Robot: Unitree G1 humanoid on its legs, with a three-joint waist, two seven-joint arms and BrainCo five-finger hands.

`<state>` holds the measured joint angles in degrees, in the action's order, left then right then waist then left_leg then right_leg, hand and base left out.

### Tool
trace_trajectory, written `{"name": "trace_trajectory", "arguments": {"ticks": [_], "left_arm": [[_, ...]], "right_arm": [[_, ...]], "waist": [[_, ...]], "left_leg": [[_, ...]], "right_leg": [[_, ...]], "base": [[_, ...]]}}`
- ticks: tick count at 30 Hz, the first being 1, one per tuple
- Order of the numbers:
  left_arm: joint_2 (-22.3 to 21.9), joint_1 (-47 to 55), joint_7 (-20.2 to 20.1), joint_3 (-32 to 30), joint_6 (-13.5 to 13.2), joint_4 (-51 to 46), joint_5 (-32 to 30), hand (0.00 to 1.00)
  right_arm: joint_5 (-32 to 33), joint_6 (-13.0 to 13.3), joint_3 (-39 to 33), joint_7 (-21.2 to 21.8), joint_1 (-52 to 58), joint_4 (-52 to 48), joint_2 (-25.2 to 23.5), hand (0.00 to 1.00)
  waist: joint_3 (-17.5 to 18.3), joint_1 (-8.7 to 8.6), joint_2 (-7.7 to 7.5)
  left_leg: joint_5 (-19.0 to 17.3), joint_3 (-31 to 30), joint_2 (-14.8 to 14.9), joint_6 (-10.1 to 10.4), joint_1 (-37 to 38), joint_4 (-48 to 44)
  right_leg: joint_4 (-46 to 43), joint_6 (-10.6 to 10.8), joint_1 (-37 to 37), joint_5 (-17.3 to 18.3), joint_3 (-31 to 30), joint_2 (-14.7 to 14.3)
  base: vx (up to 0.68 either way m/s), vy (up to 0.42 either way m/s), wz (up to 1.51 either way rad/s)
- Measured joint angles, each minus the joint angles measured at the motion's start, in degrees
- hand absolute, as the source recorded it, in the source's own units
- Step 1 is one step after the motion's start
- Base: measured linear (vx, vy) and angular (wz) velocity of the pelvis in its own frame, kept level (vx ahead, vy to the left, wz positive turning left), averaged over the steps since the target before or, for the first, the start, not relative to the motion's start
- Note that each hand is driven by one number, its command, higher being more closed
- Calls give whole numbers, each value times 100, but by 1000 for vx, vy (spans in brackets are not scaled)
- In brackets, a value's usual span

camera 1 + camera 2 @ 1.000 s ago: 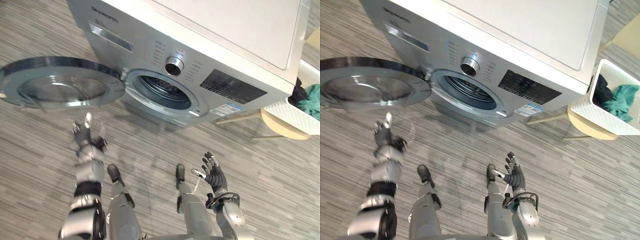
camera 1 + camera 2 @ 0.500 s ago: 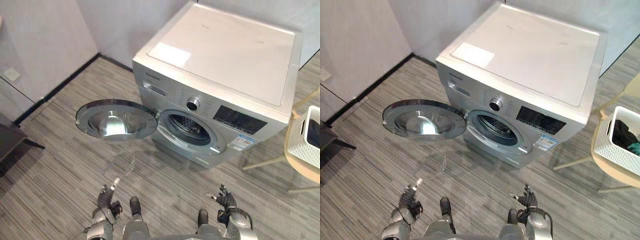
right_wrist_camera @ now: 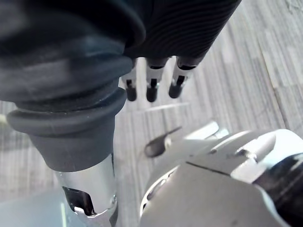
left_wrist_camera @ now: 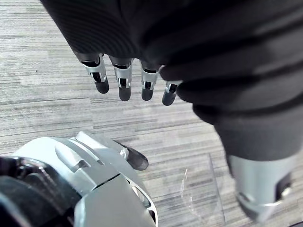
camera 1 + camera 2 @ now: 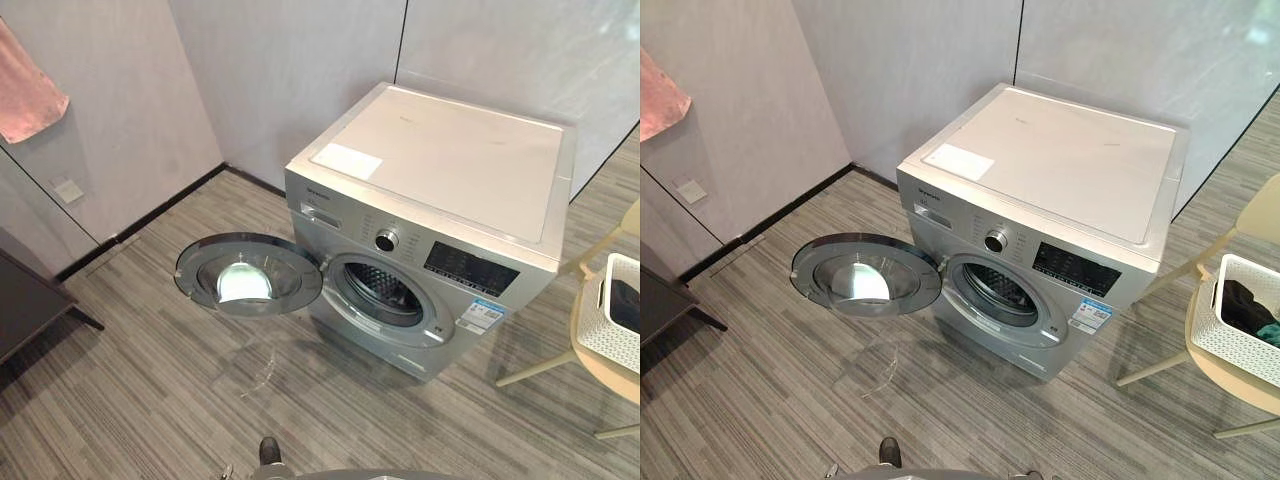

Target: Pick up the laundry basket with both hands and put the clothes into the washing machine.

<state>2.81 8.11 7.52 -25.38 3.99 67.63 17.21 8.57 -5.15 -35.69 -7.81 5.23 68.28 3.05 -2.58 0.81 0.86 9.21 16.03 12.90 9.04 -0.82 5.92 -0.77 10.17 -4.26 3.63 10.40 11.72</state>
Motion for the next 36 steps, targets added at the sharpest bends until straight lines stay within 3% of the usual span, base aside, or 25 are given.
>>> {"name": "trace_trajectory", "arguments": {"ticks": [9, 14, 15, 16, 18, 19, 21, 22, 23, 24, 25, 26, 30, 34, 36], "left_arm": [[28, -58, -130, 83, -17, -3, 239, 0], [51, -74, -128, -4, -26, -82, 250, 0], [44, -35, -129, -74, -38, -159, 300, 0], [-10, -11, -119, -452, -47, -259, 583, 0], [-226, -47, -79, -929, -59, -310, 1278, 0], [-306, -41, -71, -1043, -57, -311, 1416, 0], [-487, -49, -89, -1209, -45, -310, 1469, 0], [-597, -55, -96, -1252, -45, -309, 1423, 0], [-656, -39, -98, -1243, -45, -307, 1359, 0], [-700, -36, -98, -1243, -48, -303, 1354, 0], [-662, -80, -112, -1258, -51, -306, 1343, 0], [-640, -120, -116, -1311, -60, -382, 1231, 0], [-533, -37, -108, -1349, -82, -424, 1068, 0], [-479, -101, -115, -985, -86, -410, 892, 0], [-487, -331, -115, -792, -78, -407, 826, 0]], "right_arm": [[32, 28, 246, 19, -131, -19, -34, 0], [-8, 22, 137, 23, -73, -32, -95, 0], [-26, 18, -39, 23, -66, -39, -143, 0], [-26, 7, -272, 23, -25, -35, -222, 0], [-26, 6, -428, -7, 131, -93, -201, 0], [-26, 3, -398, -38, 197, -129, -202, 0], [-32, -10, -356, -118, 258, -248, -102, 0], [-53, -7, -312, -124, 189, -382, -70, 0], [-106, -8, -282, -112, 113, -454, -97, 0], [-148, -7, -211, -107, 89, -485, -142, 0], [-154, -11, 121, -82, 130, -529, -115, 0], [-168, -22, 507, -105, 134, -544, -147, 0], [-217, -5, 1082, -105, 105, -571, -174, 0], [-55, 54, 1493, -90, 33, -893, -197, 0], [-7, 81, 1551, -77, -167, -1095, -240, 0]], "waist": [[14, -20, -17], [-77, -134, -47], [-202, -153, 6], [-209, -164, -80], [-242, -172, -56], [-257, -161, -29], [-321, -127, 46], [-379, -119, 194], [-388, -100, 285], [-383, -45, 304], [-431, 16, 238], [-445, 8, 114], [-193, 15, -103], [-116, 43, -92], [-163, 54, -22]], "left_leg": [[-106, 392, 62, 93, 390, -2], [-267, 600, 488, 201, 555, -376], [-474, 596, 683, 168, 494, -867], [-678, 580, 919, -107, 119, -1791], [-683, 405, 1184, -457, -349, -2937], [-687, 359, 1227, -452, -405, -3115], [-1175, 24, 1034, -312, -617, -3791], [-1760, -398, 445, -190, -718, -3969], [-2196, -797, 7, -218, -714, -3795], [-2490, -1070, -223, -410, -585, -3426], [-2622, -1305, -411, -387, -392, -3184], [-2657, -1349, -499, -448, -398, -3171], [-2667, -1192, -506, -513, -306, -2998], [-2463, -893, -561, -527, 74, -2400], [-2295, -713, -587, -557, 122, -2254]], "right_leg": [[1, -17, -68, 4, -418, -45], [-33, -168, -178, 37, -625, -398], [-99, -283, -251, 123, -686, -502], [-235, -375, -219, 243, -742, -565], [-515, -456, -199, 415, -781, -628], [-573, -479, -199, 450, -815, -650], [-660, -481, -153, 485, -991, -611], [-737, -460, -14, 496, -1165, -542], [-819, -455, 124, 497, -1290, -563], [-936, -402, 226, 516, -1379, -597], [-1032, -336, 281, 500, -1375, -583], [-998, -368, 255, 469, -1374, -542], [-660, -511, 99, 274, -1353, -510], [-820, -539, 232, 177, -1374, -445], [-1653, -468, 868, 226, -1399, -434]], "base": [[13, -9, -24], [28, -73, -28], [1, -102, -25], [-20, -115, -25], [-38, -164, -16], [-5, -135, -24], [4, 46, -35], [-22, 170, -51], [-19, 232, -62], [59, 154, -34], [52, 144, -13], [59, 87, 2], [78, 74, -15], [82, 4, -31], [48, -19, -51]]}}
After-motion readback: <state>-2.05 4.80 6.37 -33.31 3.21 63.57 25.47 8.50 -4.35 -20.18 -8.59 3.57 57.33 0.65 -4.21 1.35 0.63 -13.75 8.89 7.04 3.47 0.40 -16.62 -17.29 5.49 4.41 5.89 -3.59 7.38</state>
